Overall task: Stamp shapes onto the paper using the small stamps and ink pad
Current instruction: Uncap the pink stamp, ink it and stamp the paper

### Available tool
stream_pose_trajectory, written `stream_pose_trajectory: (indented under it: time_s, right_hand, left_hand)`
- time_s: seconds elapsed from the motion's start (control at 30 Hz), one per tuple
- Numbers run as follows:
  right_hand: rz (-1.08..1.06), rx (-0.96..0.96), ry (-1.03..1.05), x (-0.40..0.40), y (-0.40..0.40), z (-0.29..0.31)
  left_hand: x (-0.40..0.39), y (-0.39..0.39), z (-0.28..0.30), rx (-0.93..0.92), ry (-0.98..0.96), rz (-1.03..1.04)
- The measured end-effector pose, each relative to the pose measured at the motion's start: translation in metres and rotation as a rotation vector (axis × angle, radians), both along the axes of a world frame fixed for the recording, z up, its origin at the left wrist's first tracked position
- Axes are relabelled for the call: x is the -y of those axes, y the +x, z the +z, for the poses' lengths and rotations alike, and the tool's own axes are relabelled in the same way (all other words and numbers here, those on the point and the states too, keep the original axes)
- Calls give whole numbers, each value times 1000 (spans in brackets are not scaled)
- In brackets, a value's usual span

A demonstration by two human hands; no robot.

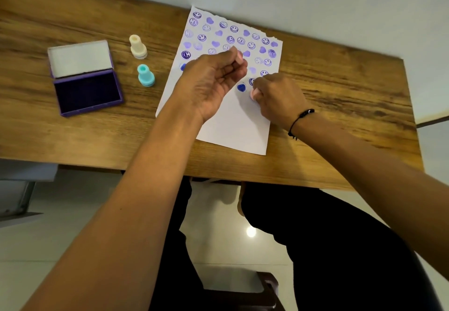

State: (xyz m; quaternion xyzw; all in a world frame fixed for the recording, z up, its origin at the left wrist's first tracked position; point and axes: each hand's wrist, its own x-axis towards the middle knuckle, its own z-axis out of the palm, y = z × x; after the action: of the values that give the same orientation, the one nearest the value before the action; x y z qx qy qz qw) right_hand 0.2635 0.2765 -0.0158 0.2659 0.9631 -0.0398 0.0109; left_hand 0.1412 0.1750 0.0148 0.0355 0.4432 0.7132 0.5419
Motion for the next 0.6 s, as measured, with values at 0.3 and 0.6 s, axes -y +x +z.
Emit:
stream_pose_trajectory:
  time_s: [0.3,0.6]
  right_hand:
    - [21,41,-65,-10,-3,30]
    - [-68,-287,-104,-18,-10,84]
  left_hand:
    - [1,-1,2,5,-9,-6]
    - [-3,2,0,15,-6,-10]
